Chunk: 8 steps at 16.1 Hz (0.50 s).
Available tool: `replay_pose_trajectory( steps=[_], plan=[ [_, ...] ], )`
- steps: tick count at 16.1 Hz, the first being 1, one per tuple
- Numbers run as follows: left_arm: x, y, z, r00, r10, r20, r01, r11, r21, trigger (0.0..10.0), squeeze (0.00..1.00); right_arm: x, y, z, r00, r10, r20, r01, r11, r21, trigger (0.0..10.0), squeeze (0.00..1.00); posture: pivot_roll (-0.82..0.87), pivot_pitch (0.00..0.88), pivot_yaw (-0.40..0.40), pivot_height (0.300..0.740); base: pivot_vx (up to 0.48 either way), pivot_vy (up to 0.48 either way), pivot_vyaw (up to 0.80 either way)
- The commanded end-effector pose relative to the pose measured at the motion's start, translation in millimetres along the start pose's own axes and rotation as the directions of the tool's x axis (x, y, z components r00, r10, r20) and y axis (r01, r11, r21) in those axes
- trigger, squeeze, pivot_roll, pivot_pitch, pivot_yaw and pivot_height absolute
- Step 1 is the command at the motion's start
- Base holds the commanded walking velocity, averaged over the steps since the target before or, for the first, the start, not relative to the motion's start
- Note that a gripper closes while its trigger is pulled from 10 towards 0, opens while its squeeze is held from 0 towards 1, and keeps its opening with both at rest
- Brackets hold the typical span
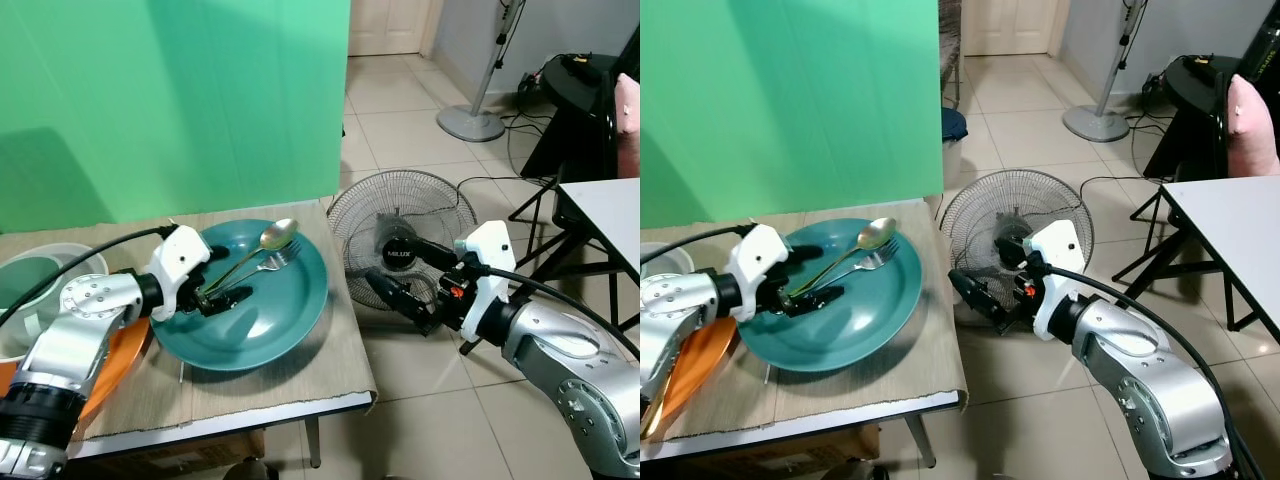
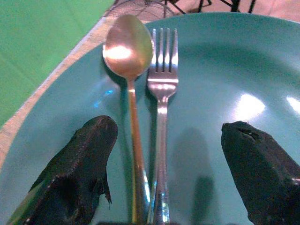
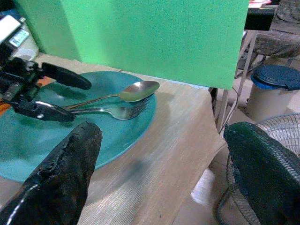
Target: Setting the table
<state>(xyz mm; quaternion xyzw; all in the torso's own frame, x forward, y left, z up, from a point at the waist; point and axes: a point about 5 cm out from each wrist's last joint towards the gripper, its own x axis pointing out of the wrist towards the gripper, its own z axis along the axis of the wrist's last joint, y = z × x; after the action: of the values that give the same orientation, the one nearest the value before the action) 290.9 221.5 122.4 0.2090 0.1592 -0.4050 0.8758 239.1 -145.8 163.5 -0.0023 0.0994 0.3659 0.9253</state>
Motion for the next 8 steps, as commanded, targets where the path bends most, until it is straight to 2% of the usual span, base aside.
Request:
replay_pose_trajectory(
  steps=[1, 2, 3, 4, 5, 6, 7, 8],
  plan=[
    [3.9, 1.5, 3, 1.0, -0.024, -0.003, 0.024, 0.999, 0.027, 3.0, 0.0, -3.4, 3.4, 2, 1.0, 0.027, 0.012, -0.026, 1.0, -0.016, 10.0, 1.0, -0.08, 0.05, 0.046, 0.74, 0.0, 0.0, 0.0],
    [12.1, 3.5, 5, 0.998, -0.056, -0.005, 0.056, 0.997, 0.052, 4.7, 0.0, -4.2, 5.4, 0, 0.998, 0.058, 0.001, -0.058, 0.998, -0.022, 10.0, 1.0, -0.08, 0.046, 0.046, 0.74, 0.0, 0.0, 0.0],
    [13.7, 4.5, 5, 0.998, -0.061, -0.004, 0.061, 0.996, 0.058, 4.7, 0.0, -4.3, 5.7, 0, 0.998, 0.063, -0.002, -0.063, 0.998, -0.028, 10.0, 1.0, -0.08, 0.046, 0.046, 0.74, 0.0, 0.0, 0.0],
    [18.8, 5.5, 5, 0.997, -0.079, -0.002, 0.079, 0.995, 0.066, 10.0, 0.0, -4.5, 6.3, -1, 0.997, 0.081, -0.008, -0.081, 0.996, -0.032, 10.0, 1.0, -0.09, 0.042, 0.045, 0.74, 0.0, 0.0, 0.0],
    [22.6, 5.6, 5, 0.996, -0.094, -0.006, 0.094, 0.993, 0.069, 10.0, 0.0, -5.1, 8.4, -1, 0.993, 0.114, -0.019, -0.114, 0.993, -0.024, 10.0, 1.0, -0.09, 0.042, 0.045, 0.74, 0.0, 0.0, 0.0],
    [26.6, 5.8, 6, 0.995, -0.104, -0.002, 0.104, 0.993, 0.062, 10.0, 0.0, -5.9, 10.4, -1, 0.989, 0.146, -0.03, -0.147, 0.989, -0.014, 10.0, 0.71, -0.09, 0.039, 0.044, 0.74, 0.0, 0.0, 0.0],
    [28.8, 5.6, 7, 0.994, -0.113, 0.003, 0.113, 0.992, 0.055, 10.0, 0.0, -6.1, 10.9, -1, 0.987, 0.157, -0.034, -0.158, 0.987, -0.013, 10.0, 0.31, -0.1, 0.039, 0.041, 0.74, 0.0, 0.0, 0.0],
    [33.2, 5.7, 8, 0.992, -0.126, 0.004, 0.126, 0.991, 0.05, 10.0, 0.0, -6.9, 11.8, -2, 0.984, 0.174, -0.049, -0.175, 0.985, -0.016, 10.0, 0.0, -0.1, 0.039, 0.041, 0.74, 0.0, 0.0, 0.0]
  ],
)
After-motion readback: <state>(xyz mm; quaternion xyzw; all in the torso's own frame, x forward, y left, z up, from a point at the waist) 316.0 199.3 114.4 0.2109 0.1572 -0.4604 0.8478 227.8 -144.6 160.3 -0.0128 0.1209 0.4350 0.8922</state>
